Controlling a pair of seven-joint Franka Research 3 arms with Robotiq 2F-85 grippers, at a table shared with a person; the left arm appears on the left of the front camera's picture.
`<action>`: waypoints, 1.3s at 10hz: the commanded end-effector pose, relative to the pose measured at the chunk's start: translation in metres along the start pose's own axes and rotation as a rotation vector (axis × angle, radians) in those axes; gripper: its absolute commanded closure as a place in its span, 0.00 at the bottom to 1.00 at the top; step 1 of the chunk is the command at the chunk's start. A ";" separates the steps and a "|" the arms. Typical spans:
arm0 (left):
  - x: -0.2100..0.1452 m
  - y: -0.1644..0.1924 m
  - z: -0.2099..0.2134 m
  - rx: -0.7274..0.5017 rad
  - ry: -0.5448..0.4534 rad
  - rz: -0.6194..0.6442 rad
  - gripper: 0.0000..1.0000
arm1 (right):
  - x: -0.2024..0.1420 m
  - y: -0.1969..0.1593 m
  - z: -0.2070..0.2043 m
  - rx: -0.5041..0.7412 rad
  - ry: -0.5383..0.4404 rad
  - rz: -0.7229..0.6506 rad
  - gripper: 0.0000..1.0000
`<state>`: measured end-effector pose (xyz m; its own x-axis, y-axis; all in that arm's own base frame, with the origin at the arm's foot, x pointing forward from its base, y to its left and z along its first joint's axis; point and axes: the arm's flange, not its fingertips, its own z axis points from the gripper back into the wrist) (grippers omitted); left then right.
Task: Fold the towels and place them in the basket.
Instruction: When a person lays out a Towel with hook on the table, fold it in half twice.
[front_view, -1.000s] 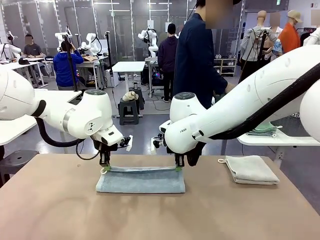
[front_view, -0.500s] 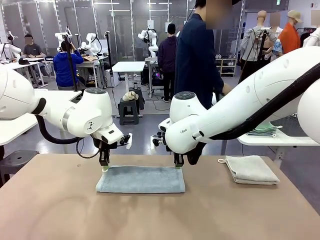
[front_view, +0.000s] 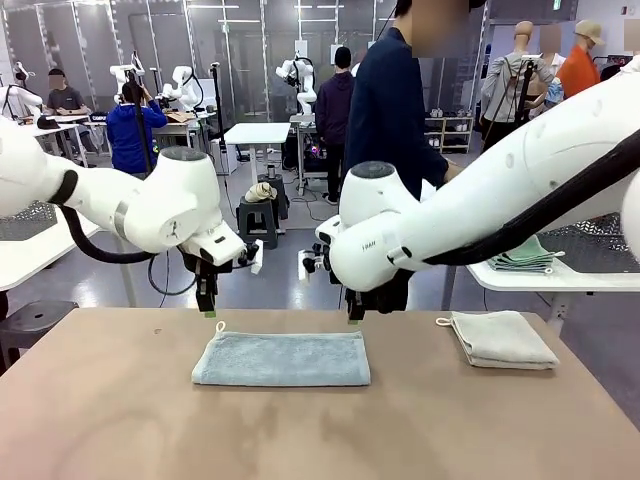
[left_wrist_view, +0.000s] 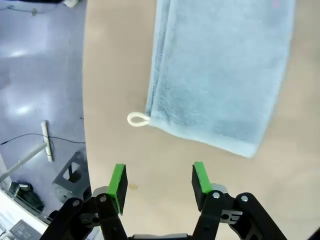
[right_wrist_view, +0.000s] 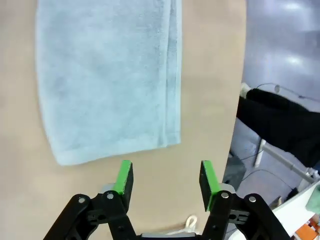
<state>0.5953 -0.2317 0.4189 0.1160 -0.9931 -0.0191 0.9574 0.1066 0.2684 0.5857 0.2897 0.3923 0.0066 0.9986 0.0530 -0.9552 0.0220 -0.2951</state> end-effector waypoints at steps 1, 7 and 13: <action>-0.035 -0.015 0.063 -0.114 -0.044 0.031 0.33 | -0.013 0.029 0.068 0.078 0.040 -0.178 0.33; -0.172 -0.061 0.152 -0.148 -0.434 -0.022 0.33 | -0.022 0.108 0.167 0.063 0.149 -0.792 0.33; -0.277 -0.096 0.142 -0.124 -0.653 0.052 0.00 | -0.040 0.128 0.158 0.126 0.143 -1.027 0.33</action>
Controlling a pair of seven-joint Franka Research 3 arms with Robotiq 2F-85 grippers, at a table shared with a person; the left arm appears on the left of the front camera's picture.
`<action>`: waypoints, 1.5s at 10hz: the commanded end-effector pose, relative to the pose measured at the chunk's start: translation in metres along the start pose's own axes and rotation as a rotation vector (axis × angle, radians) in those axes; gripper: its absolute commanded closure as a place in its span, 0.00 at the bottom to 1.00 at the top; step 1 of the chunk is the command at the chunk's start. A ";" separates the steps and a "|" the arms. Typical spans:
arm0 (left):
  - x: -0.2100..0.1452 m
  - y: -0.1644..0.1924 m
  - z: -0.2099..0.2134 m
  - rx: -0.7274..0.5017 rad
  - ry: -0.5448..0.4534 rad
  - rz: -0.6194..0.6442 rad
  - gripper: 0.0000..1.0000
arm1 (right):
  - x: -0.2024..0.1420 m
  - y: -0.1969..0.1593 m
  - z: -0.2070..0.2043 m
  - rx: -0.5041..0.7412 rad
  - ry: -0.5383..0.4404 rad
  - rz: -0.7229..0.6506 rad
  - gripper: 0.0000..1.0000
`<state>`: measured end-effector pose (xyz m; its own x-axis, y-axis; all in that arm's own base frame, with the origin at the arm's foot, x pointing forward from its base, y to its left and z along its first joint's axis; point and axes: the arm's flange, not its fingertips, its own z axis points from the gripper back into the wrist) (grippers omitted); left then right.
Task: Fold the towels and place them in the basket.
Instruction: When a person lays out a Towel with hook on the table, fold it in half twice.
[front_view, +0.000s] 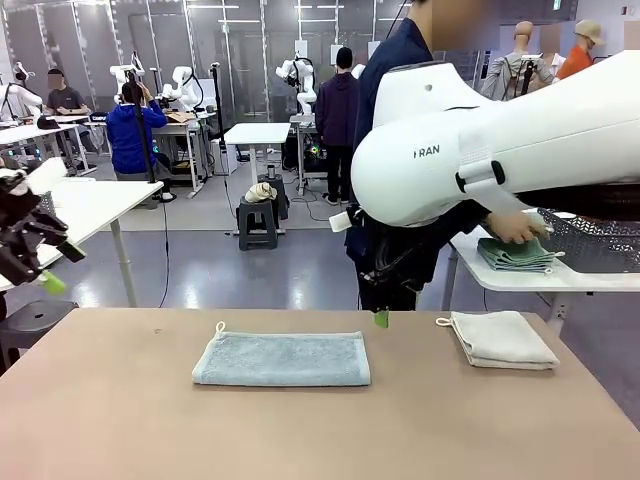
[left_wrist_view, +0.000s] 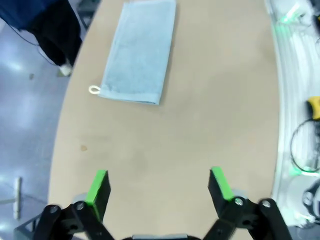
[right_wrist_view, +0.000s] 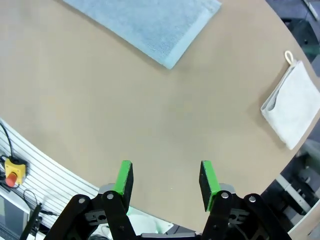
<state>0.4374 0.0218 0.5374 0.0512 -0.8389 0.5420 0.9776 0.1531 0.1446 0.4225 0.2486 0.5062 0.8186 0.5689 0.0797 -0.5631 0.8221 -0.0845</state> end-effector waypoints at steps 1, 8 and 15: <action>-0.015 -0.002 0.002 -0.048 -0.103 -0.028 0.00 | -0.008 0.003 -0.005 0.017 -0.026 -0.101 0.33; -0.038 0.009 -0.008 -0.083 -0.460 -0.011 0.00 | -0.002 -0.002 -0.001 0.005 0.000 -0.039 0.33; -0.036 0.004 -0.013 -0.069 -0.462 0.008 0.00 | -0.002 0.006 0.000 0.025 -0.056 -0.160 0.33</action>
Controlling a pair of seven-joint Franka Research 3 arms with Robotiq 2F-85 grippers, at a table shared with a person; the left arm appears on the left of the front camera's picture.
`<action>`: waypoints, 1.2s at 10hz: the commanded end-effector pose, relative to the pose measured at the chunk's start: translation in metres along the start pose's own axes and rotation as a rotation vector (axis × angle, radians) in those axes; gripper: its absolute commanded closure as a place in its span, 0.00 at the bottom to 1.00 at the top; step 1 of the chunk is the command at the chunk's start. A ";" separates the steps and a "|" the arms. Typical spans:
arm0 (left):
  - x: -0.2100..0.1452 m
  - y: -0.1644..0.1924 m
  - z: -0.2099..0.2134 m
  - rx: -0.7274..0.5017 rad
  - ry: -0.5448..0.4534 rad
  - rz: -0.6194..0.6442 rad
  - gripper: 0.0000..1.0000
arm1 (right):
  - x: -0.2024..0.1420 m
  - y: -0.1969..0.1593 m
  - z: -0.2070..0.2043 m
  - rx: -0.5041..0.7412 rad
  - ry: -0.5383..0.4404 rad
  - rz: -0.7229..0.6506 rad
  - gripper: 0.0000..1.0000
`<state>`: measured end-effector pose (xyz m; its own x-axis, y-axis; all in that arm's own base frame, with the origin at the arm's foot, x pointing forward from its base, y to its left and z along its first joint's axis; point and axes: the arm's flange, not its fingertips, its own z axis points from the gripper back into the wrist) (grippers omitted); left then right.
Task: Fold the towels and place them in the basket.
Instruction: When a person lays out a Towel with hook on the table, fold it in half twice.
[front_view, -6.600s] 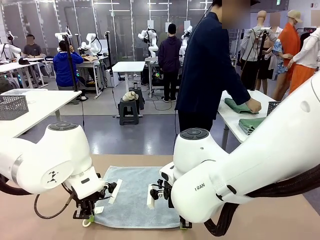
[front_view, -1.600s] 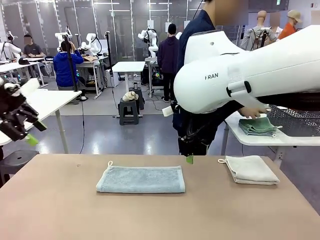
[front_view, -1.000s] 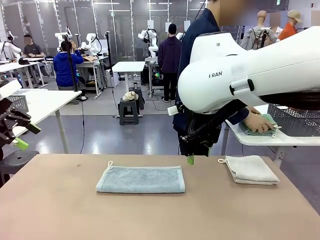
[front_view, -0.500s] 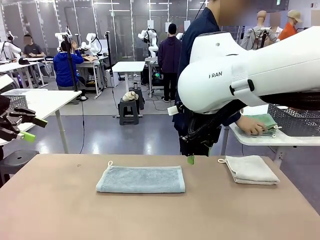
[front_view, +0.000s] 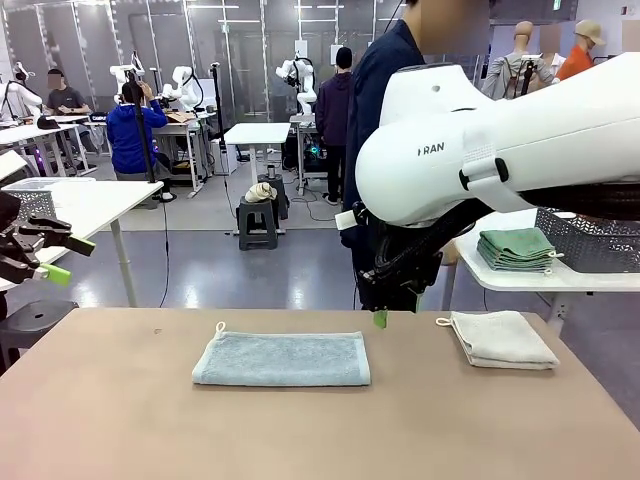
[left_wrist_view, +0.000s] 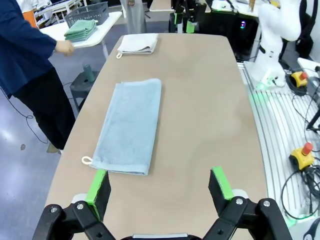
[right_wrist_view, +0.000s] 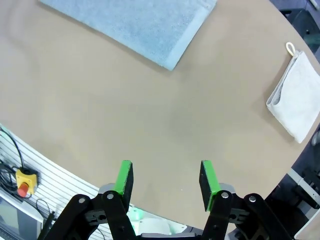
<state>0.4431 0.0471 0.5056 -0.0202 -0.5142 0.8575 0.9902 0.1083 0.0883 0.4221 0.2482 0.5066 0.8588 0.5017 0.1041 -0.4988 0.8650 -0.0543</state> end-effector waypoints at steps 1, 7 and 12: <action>0.003 -0.001 0.000 0.003 0.001 -0.002 0.00 | -0.004 0.014 -0.001 -0.030 -0.063 -0.180 0.33; 0.003 -0.001 0.000 0.003 0.001 -0.002 0.00 | -0.001 0.028 -0.038 -0.100 -0.169 -0.603 0.00; 0.003 -0.001 0.000 0.003 0.001 -0.002 0.00 | -0.003 0.018 -0.041 -0.070 -0.136 -0.580 0.00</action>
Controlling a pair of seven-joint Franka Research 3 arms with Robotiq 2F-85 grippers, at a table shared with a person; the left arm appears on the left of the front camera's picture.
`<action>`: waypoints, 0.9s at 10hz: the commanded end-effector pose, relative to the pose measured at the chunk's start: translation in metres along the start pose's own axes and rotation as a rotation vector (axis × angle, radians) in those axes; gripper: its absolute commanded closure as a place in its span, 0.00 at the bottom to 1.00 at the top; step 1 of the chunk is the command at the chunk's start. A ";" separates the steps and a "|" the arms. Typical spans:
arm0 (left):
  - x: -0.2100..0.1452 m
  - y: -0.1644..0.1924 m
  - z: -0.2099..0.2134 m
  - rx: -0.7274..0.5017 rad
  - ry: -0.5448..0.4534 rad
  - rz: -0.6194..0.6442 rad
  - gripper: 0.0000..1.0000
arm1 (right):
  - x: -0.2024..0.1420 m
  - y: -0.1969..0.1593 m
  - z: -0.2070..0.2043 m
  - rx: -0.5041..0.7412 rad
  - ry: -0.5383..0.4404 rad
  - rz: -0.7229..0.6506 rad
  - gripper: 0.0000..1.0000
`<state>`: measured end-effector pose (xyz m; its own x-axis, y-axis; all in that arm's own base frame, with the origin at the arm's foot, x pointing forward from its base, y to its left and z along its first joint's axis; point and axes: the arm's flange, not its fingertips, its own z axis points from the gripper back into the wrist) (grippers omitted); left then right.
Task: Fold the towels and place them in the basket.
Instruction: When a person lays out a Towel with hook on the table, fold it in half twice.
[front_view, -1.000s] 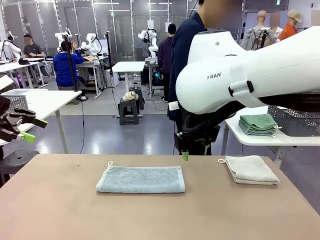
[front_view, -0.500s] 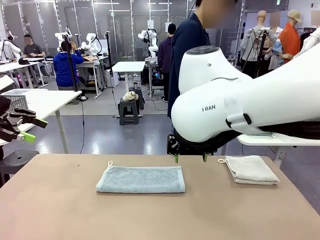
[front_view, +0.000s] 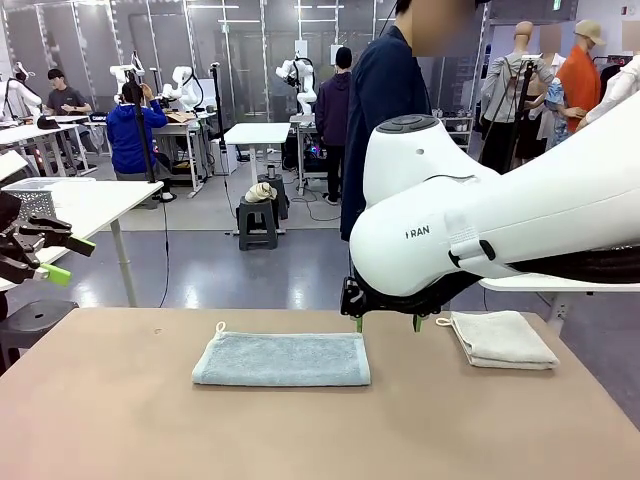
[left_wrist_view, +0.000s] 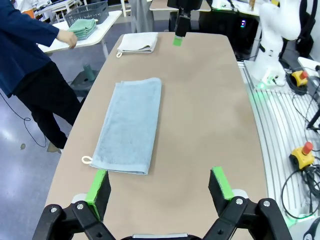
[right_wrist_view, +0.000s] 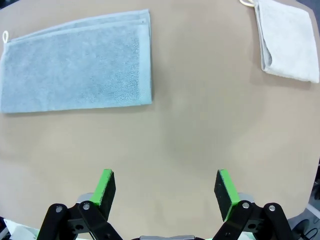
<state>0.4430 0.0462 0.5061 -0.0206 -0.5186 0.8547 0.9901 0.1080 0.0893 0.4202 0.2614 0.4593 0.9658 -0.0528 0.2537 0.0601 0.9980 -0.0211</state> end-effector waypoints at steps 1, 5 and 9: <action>0.002 -0.001 0.001 0.003 -0.005 -0.001 0.00 | -0.003 0.001 0.006 0.006 -0.009 -0.001 0.00; 0.002 -0.001 0.001 0.003 -0.005 -0.001 0.00 | 0.008 0.008 -0.041 0.058 0.019 0.022 0.00; 0.002 -0.001 0.001 0.003 -0.005 -0.001 0.00 | 0.021 0.022 -0.103 0.050 -0.042 -0.005 0.00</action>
<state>0.4429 0.0463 0.5063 -0.0207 -0.5192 0.8544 0.9901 0.1083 0.0898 0.4582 0.2700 0.3734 0.9696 -0.0248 0.2434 0.0170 0.9993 0.0340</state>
